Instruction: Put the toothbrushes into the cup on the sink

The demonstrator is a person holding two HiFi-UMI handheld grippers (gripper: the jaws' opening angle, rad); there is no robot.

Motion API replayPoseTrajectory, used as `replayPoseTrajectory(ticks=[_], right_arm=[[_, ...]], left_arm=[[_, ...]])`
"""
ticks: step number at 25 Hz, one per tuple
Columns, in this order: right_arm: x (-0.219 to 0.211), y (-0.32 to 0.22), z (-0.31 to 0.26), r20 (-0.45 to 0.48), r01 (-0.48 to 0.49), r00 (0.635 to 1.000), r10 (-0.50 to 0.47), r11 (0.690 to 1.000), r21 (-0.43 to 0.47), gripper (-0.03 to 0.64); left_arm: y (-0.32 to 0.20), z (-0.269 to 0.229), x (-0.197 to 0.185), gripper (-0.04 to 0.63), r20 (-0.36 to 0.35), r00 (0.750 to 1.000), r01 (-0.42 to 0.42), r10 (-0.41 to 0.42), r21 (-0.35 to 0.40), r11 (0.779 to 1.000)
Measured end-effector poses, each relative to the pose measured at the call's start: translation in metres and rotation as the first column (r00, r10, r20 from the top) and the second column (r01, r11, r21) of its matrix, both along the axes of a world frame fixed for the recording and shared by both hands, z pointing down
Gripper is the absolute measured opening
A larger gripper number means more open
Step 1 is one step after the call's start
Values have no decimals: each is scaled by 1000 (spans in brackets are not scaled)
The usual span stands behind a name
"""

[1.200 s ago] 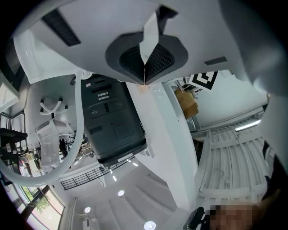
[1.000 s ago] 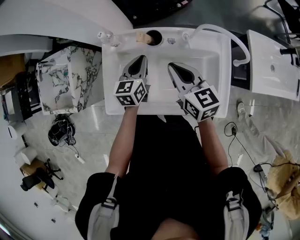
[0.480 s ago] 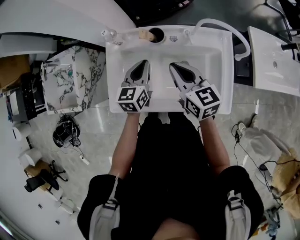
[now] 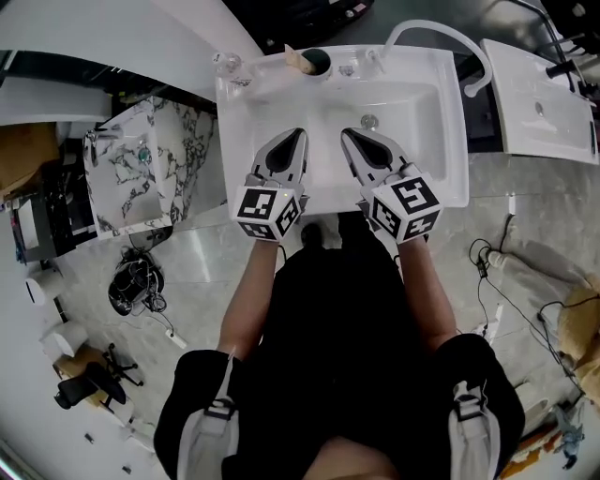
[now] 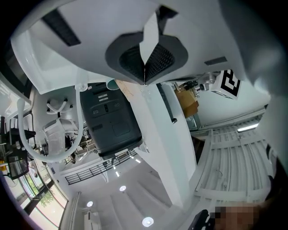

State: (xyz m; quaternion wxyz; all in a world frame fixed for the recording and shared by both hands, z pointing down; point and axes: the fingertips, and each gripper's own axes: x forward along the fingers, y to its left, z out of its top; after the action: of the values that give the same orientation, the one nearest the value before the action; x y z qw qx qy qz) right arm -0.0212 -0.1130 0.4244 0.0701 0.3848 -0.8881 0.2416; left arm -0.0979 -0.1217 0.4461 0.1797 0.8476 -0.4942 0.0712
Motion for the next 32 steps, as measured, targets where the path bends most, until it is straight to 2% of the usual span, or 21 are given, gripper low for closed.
replayPoseTrajectory(ticks=[14, 19, 26, 32], right_arm=[[-35, 112, -28, -23, -106, 994, 108, 992, 72, 29], [-43, 150, -31, -38, -147, 988, 151, 985, 90, 29], [-54, 186, -41, -25, -188, 981, 192, 976, 114, 29], [-59, 196, -47, -26, -198, 979, 203, 972, 125, 29]], left_arm=[[110, -49, -39, 14, -58, 992, -104, 108, 79, 991], [142, -65, -50, 14, -123, 982, -132, 146, 116, 984], [176, -77, -58, 14, -140, 967, -192, 212, 144, 971], [189, -83, -66, 14, -144, 964, -200, 224, 164, 966]])
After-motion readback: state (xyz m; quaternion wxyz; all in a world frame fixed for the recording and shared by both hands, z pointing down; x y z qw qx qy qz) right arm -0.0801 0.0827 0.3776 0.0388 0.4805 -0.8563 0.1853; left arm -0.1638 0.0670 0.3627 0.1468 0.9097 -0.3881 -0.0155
